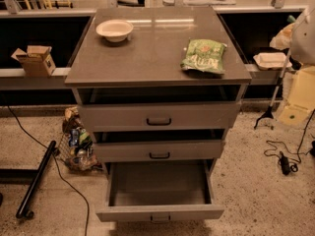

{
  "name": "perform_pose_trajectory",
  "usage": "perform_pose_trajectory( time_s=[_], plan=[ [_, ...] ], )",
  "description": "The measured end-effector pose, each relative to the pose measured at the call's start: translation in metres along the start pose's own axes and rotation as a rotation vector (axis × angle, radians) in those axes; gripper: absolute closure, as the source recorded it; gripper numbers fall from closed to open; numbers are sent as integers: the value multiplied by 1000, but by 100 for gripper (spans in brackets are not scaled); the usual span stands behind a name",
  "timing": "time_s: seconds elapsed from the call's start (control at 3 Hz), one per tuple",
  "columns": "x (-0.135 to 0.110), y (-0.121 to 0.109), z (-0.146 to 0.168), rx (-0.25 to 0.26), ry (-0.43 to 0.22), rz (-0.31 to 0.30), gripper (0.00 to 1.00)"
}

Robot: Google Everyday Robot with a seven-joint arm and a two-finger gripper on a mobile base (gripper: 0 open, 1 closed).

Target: Close bottom drawer

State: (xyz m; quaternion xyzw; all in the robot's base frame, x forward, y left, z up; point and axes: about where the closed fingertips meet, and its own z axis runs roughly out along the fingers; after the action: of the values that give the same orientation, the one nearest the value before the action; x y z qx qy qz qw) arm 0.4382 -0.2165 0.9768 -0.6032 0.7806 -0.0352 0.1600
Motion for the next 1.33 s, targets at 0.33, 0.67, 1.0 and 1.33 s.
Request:
perform_pose_trajectory(
  time_s=[0.33, 0.67, 1.0, 1.33],
  plan=[
    [0, 0, 0, 0, 0, 0, 0],
    [1, 10, 26, -33, -18, -17, 0],
    [1, 35, 81, -107, -67, -45, 0],
    [-3, 70, 147, -204, -133, -57, 0]
  ],
)
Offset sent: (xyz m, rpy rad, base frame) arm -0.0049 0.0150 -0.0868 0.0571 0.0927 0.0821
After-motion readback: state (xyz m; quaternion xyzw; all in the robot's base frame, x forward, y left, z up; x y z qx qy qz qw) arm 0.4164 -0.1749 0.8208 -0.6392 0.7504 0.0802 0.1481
